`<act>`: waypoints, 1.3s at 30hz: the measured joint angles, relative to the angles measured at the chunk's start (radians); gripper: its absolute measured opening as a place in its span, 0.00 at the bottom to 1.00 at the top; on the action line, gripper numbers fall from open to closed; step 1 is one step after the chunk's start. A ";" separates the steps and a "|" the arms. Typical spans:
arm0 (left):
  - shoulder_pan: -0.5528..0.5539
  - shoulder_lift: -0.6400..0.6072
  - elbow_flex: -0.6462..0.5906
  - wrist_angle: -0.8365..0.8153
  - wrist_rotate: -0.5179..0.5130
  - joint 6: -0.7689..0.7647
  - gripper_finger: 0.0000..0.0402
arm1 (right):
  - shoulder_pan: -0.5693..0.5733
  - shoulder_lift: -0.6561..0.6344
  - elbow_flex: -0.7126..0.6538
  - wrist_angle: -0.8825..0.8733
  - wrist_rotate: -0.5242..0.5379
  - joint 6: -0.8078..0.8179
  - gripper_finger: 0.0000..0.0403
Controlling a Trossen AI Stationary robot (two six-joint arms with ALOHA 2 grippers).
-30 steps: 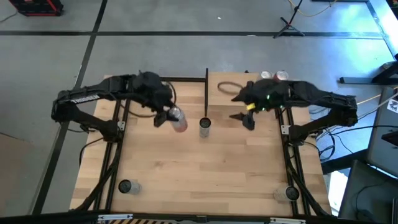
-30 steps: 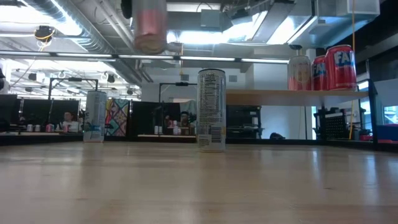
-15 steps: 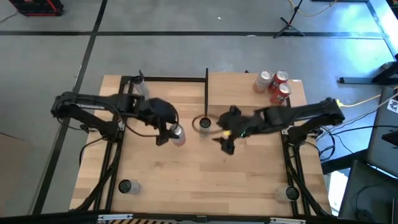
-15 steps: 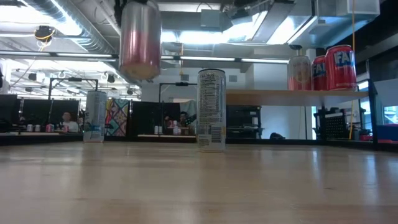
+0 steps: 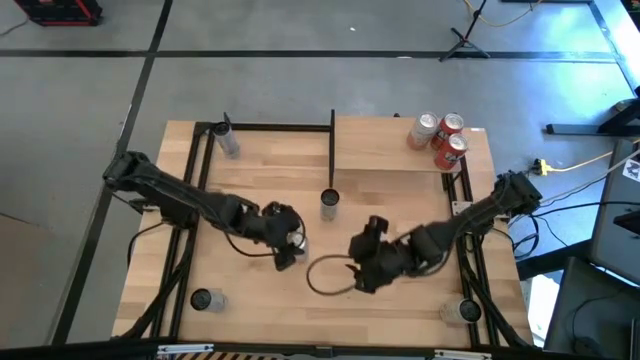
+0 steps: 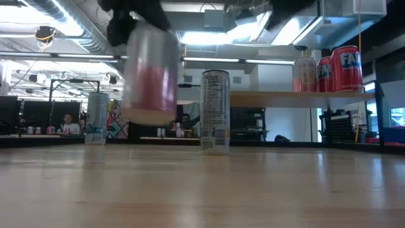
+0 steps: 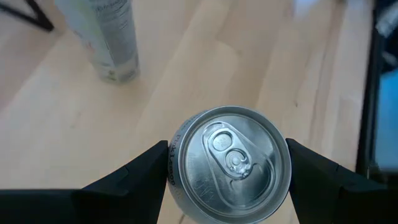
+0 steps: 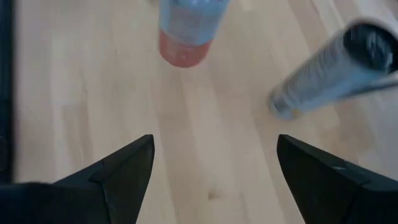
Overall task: Place canned beverage on shelf
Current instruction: Put the orange can on the shelf aligned with the other orange soda can
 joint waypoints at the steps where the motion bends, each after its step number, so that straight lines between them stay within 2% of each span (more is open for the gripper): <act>1: -0.009 0.020 0.000 0.021 -0.027 -0.048 0.63 | 0.019 0.000 -0.026 0.001 0.013 0.021 0.81; 6: -0.050 0.117 0.000 0.134 -0.097 -0.270 0.63 | 0.106 -0.006 -0.149 0.046 0.013 0.113 0.81; 10: -0.082 0.180 0.000 0.160 -0.176 -0.320 0.63 | 0.168 -0.006 -0.206 0.080 0.022 0.153 0.81; 13: -0.097 0.214 0.002 0.176 -0.228 -0.293 0.63 | 0.196 -0.006 -0.227 0.098 0.035 0.161 0.81; 17: -0.103 0.229 0.003 0.191 -0.238 -0.239 0.67 | 0.203 -0.007 -0.227 0.113 0.052 0.157 0.81; 33: -0.076 0.231 0.001 0.216 -0.165 -0.207 0.81 | 0.202 -0.007 -0.226 0.171 0.100 0.199 0.81; 39: -0.066 0.231 0.001 0.222 -0.152 -0.132 0.90 | 0.202 -0.007 -0.226 0.170 0.101 0.222 0.81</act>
